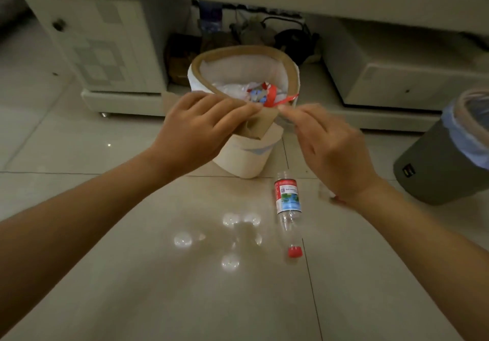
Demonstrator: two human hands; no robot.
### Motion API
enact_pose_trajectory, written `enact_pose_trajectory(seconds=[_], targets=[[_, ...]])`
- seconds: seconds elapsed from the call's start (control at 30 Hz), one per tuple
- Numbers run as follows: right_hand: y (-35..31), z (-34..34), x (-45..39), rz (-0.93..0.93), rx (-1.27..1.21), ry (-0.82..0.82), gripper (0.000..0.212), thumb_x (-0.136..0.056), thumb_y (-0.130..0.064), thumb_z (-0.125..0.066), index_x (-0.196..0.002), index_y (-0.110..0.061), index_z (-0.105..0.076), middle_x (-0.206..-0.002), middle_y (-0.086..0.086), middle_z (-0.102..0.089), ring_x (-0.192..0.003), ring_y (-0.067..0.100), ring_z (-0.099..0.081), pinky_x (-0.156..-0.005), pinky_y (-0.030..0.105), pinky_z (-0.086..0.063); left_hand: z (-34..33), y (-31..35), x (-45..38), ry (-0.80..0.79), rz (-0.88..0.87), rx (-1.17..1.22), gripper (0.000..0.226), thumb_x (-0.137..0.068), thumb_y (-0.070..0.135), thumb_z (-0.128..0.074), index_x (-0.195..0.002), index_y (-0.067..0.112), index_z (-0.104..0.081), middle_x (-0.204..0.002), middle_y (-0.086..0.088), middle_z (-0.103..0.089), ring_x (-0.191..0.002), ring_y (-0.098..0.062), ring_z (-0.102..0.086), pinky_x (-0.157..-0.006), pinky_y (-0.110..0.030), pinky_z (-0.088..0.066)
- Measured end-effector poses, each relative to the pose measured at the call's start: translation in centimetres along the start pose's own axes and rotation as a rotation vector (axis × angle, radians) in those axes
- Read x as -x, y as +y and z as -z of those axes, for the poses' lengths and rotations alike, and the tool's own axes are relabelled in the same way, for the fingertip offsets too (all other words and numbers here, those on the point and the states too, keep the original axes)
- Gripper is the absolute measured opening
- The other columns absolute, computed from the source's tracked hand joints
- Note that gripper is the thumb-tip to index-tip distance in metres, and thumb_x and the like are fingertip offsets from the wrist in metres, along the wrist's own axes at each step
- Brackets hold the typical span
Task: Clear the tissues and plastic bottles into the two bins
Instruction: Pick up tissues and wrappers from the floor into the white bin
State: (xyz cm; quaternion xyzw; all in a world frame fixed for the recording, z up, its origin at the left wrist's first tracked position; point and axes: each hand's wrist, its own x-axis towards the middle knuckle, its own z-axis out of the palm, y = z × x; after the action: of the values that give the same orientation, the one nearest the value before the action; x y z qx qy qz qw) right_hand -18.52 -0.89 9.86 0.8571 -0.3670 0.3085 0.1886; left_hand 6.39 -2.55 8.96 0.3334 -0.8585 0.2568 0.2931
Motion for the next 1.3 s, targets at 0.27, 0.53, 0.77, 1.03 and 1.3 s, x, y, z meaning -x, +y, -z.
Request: enact_pose_trajectory(seconds=[0.27, 0.53, 0.77, 1.03, 1.3], targets=[[3.9, -4.7, -6.5, -0.065, 0.12, -0.043, 0.027, -0.087, -0.021, -0.065, -0.11, -0.006, -0.062, -0.104, 0.012, -0.062, -0.078, 0.027, -0.063, -0.051, 0.03, -0.05, -4.8, -5.2, -5.1, -0.108, 0.124, 0.029, 0.045, -0.089, 0.026, -0.056, -0.132, 0.017, -0.049, -0.13, -0.009, -0.058, -0.118, -0.029, -0.054, -0.104, -0.044, -0.036], [7.8, -8.6, -9.0, -0.162, 0.254, -0.027, 0.007, -0.09, -0.013, -0.064, -0.096, -0.008, -0.063, -0.095, 0.01, -0.06, -0.066, 0.024, -0.059, -0.042, 0.035, -0.049, -10.0, -8.6, -5.3, -0.26, 0.258, 0.103, 0.061, -0.097, 0.034, -0.045, -0.151, 0.029, -0.015, -0.157, 0.004, -0.023, -0.144, -0.018, -0.02, -0.114, -0.033, -0.007], [6.6, -10.4, -9.3, -0.179, -0.055, -0.046, 0.008, -0.085, -0.001, -0.06, -0.083, -0.009, -0.06, -0.091, 0.007, -0.057, -0.068, 0.021, -0.055, -0.048, 0.028, -0.038, -10.8, -9.1, -6.0, -0.477, 0.422, 0.55, 0.075, -0.091, 0.062, -0.04, -0.15, 0.04, 0.001, -0.158, 0.016, -0.004, -0.143, -0.005, -0.005, -0.113, -0.033, -0.012], [6.1, -10.5, -6.7, -0.425, -0.342, -0.175, 0.028, -0.094, -0.017, -0.052, -0.121, -0.019, -0.06, -0.118, -0.007, -0.059, -0.099, 0.007, -0.056, -0.076, 0.029, -0.052, -10.9, -8.5, -7.4, -0.619, 0.535, 0.641, 0.065, -0.09, 0.06, -0.045, -0.147, 0.04, -0.021, -0.148, 0.004, -0.038, -0.125, -0.014, -0.046, -0.101, -0.039, -0.042], [6.1, -9.0, -5.1, -0.284, -0.207, -0.345, 0.04, -0.097, -0.034, -0.042, -0.132, -0.019, -0.054, -0.139, 0.002, -0.052, -0.132, 0.017, -0.042, -0.112, 0.038, -0.027, -12.8, -8.9, -9.9, -0.848, 0.615, 0.182, 0.04, -0.091, 0.013, -0.054, -0.128, 0.028, -0.054, -0.13, -0.001, -0.054, -0.12, -0.025, -0.048, -0.103, -0.045, -0.036]])
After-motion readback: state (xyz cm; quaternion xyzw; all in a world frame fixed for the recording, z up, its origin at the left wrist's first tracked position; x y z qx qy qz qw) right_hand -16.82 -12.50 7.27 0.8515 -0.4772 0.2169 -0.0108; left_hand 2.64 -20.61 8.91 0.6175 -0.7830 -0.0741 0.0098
